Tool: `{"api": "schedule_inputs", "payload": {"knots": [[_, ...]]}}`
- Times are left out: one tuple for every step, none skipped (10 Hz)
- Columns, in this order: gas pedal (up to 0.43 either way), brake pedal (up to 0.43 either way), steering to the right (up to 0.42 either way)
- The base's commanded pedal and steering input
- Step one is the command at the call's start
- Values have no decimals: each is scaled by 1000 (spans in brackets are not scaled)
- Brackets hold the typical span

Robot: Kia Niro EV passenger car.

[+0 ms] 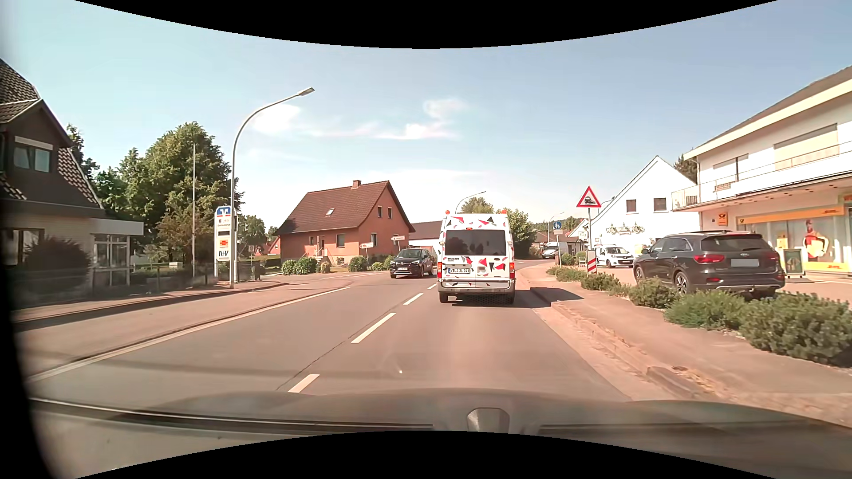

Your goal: Follow the waypoints while adhering to traffic rules and regulations

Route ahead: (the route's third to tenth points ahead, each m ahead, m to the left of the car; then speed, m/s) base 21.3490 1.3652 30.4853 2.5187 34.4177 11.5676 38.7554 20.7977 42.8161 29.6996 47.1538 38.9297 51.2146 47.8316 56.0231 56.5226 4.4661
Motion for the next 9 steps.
{"api": "schedule_inputs", "payload": {"knots": [[0,6,27],[0,6,27],[0,6,27],[0,6,26],[0,6,26],[0,6,25],[0,6,25],[0,6,25],[0,6,25]]}}
